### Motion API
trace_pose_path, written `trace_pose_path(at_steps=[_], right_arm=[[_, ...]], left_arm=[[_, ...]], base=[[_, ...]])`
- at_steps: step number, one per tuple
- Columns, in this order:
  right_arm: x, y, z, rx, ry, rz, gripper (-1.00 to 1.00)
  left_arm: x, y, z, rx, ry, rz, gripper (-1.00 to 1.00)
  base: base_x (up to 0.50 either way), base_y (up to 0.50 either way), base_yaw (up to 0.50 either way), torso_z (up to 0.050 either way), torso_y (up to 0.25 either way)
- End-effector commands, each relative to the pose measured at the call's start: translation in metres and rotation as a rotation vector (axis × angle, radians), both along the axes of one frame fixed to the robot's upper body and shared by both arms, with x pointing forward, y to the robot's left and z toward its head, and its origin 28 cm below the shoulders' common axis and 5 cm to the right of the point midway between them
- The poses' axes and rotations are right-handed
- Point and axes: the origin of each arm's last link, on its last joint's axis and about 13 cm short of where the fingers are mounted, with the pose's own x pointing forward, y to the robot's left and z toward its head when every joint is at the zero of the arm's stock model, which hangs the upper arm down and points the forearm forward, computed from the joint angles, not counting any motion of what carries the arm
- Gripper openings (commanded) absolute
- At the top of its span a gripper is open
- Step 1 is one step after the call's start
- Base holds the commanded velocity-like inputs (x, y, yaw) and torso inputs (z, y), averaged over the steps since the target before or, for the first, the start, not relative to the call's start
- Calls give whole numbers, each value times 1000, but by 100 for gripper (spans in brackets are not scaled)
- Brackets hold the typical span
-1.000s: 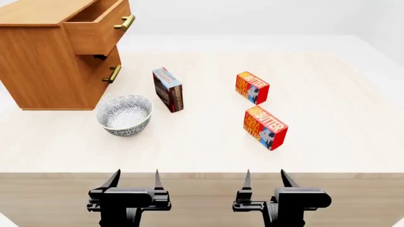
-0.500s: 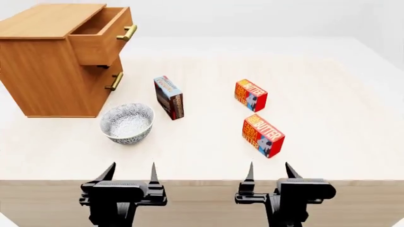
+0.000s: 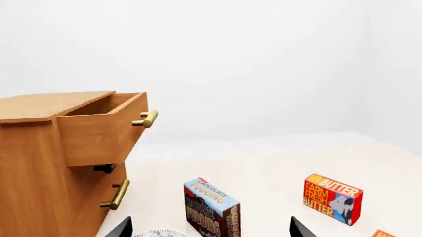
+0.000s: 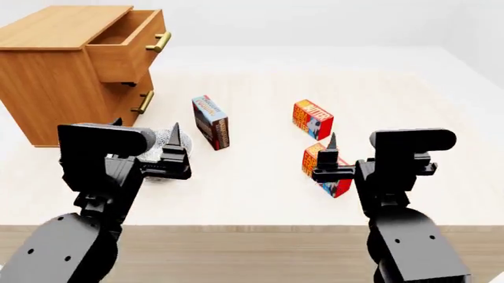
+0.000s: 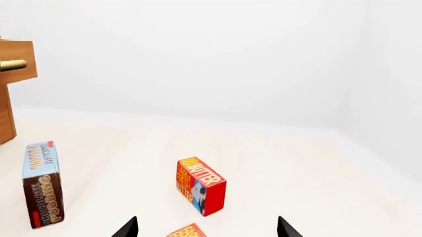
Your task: Put the butter at the front in the top drawer of the cabinet and close it.
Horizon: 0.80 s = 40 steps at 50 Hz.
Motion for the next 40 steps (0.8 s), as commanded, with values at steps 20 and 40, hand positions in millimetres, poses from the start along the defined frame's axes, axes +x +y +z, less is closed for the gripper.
trace_pose_path(at_steps=[20,40], right_arm=[[52,-21,170,-122,-62,-21,100],[83,-27,232,-92,-58,-21,100]], left_arm=[[61,21,160,59,-49,4,100],[73,22,209,67,-30,66,100]], base=[[0,0,0,50,0],[0,0,0,6,0]])
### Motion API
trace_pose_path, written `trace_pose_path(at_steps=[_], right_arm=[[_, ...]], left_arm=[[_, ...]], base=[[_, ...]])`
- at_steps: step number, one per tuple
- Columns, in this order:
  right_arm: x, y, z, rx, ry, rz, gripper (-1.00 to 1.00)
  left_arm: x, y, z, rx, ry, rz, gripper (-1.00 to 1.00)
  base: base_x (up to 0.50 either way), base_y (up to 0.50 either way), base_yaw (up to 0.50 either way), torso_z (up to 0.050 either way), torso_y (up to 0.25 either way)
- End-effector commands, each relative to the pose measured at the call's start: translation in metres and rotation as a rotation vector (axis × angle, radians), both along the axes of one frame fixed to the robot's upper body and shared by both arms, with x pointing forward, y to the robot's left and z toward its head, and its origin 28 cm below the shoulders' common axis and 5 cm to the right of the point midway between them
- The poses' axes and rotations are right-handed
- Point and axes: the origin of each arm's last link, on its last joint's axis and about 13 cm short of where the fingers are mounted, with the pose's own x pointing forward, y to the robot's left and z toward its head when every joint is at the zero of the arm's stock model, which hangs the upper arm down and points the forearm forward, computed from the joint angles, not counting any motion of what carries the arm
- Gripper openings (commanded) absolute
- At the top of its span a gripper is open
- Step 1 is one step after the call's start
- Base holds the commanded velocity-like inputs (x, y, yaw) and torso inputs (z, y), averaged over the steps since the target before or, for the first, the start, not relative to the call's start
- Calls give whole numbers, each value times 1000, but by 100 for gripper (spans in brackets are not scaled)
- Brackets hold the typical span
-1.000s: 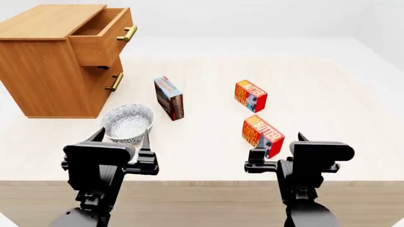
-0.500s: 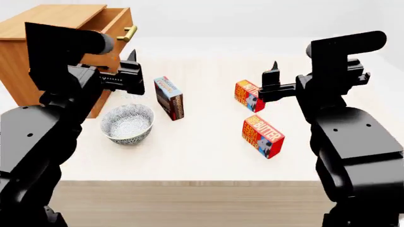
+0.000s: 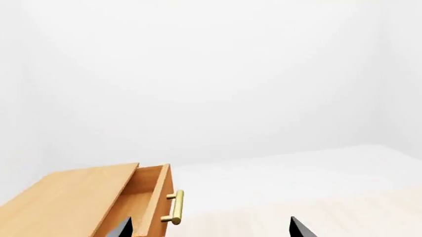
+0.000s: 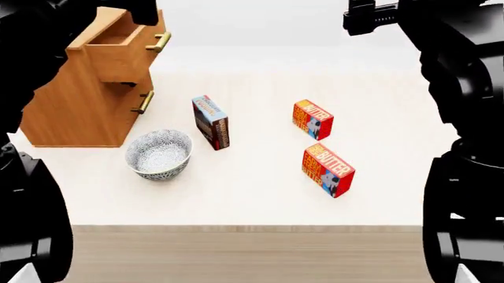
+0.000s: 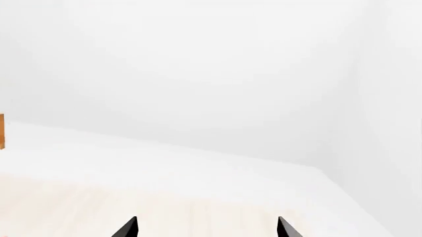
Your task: Put the butter at the front in the top drawer of the cabinet and close it.
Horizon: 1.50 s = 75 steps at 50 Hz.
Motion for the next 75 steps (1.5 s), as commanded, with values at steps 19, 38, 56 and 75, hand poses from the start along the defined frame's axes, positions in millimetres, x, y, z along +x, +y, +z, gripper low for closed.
trace_pose_path(at_steps=[19,38,56,75], right_arm=[[13,-4,34,5,30,6,100],[14,-5,28,41,60,16,100],[14,-6,21,64,73,15,100],[14,-8,19,75,89,10,100]], left_arm=[[-7,1,4,54,28,2,100],[-7,1,4,43,20,-11,100],[-7,1,4,47,4,-10,100],[-6,1,4,45,-5,-6,100]], base=[[0,250,0,0,0],[72,43,0,0,0],[279,0,0,0,0],[277,0,0,0,0]])
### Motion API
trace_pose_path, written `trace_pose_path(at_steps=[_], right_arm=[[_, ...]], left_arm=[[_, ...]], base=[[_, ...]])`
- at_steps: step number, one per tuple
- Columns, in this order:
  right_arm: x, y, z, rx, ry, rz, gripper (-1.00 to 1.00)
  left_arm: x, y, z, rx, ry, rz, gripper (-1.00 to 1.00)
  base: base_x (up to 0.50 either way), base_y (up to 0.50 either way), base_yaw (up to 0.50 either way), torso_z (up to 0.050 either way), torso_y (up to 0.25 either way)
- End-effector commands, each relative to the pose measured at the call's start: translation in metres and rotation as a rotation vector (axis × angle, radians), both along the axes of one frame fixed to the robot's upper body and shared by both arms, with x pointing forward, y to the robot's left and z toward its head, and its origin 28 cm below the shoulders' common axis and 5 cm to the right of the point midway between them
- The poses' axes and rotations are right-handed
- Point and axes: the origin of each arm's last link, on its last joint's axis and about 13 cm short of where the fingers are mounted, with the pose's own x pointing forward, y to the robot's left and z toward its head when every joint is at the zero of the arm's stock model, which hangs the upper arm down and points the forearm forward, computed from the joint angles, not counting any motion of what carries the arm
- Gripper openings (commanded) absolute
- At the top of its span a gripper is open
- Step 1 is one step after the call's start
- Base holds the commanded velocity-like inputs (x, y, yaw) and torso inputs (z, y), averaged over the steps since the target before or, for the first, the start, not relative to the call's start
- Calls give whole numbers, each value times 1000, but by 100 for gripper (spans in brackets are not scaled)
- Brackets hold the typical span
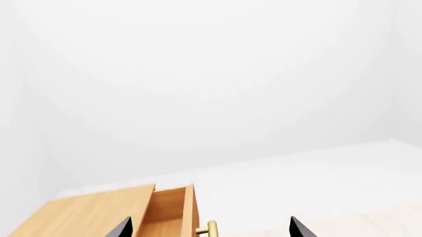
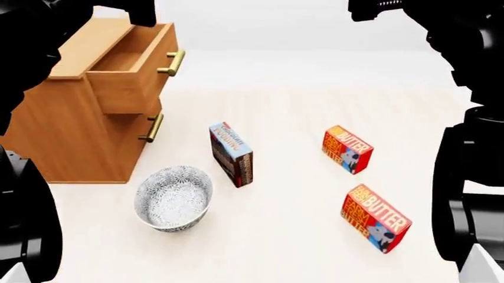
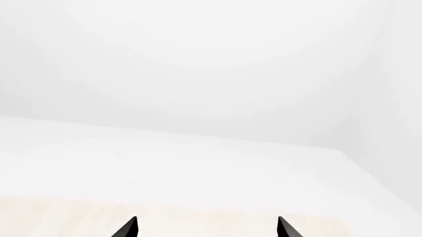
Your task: Put the butter at the front in the top drawer of the cabinet and close it.
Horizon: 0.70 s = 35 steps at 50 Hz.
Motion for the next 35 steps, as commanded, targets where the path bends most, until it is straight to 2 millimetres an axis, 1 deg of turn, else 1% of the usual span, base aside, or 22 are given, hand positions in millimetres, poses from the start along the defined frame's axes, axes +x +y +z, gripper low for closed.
trace_pose_path(at_steps=[1,35], right_arm=[[0,-1,-1,6,9,-1,100],[0,-3,-7,17,24,-4,100]], left_arm=[[0,0,0,1,-2,-1,100],[0,0,0,16,6,-13,100]], base=[[277,0,0,0,0],[277,0,0,0,1]])
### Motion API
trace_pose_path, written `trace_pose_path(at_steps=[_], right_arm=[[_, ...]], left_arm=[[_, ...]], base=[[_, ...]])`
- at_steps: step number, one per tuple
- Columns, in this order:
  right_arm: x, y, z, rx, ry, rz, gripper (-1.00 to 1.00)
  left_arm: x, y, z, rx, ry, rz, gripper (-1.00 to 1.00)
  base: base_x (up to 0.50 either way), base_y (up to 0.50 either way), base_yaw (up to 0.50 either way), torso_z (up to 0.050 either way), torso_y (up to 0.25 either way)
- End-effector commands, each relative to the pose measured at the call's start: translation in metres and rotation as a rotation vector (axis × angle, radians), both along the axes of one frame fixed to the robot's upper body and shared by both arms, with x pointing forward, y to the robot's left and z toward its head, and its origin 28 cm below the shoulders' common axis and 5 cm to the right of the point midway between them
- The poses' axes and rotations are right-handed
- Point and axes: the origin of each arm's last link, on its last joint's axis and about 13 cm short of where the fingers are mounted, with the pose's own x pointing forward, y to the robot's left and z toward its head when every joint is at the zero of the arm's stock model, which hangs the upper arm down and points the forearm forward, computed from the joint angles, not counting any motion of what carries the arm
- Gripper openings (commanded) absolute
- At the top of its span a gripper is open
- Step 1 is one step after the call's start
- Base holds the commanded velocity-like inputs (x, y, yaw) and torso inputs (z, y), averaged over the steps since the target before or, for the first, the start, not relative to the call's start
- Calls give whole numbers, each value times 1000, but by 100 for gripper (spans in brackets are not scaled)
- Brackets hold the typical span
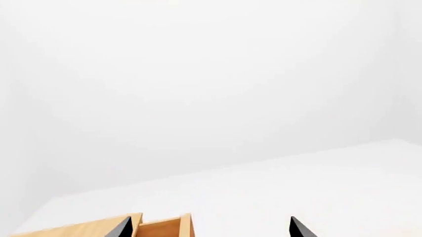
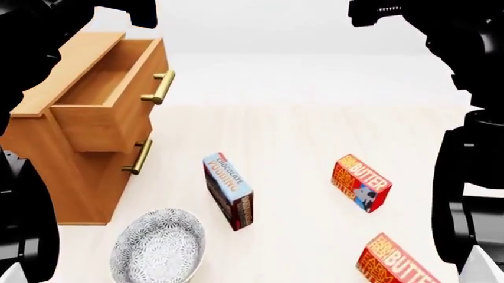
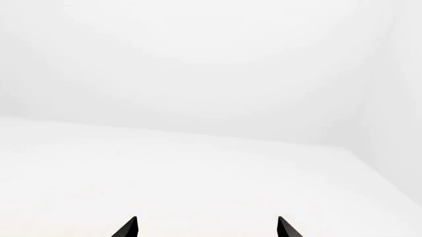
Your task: Put the butter at the front in the top drawer of the cabinet and close it.
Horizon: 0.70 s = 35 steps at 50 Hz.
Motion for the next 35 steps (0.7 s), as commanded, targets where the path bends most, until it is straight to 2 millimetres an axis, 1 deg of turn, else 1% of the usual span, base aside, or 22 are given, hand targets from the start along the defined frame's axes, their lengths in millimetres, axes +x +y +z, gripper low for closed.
trace_pose_path(at_steps=[1,13,22,35], right_arm=[[-1,-1,-1,4,4,-1,100],[0,-1,-3,5,9,-2,100],[0,-2,-3,11,10,-7,100],[-1,-3,-9,13,33,-9,100]], left_arm=[[0,0,0,5,2,-2,100],[0,0,0,7,1,-1,100],[0,0,0,8,7,-2,100],[-1,0,0,-8,41,22,100]], base=[[281,0,0,0,0],[276,0,0,0,1],[6,0,0,0,0],[0,0,0,0,-10]])
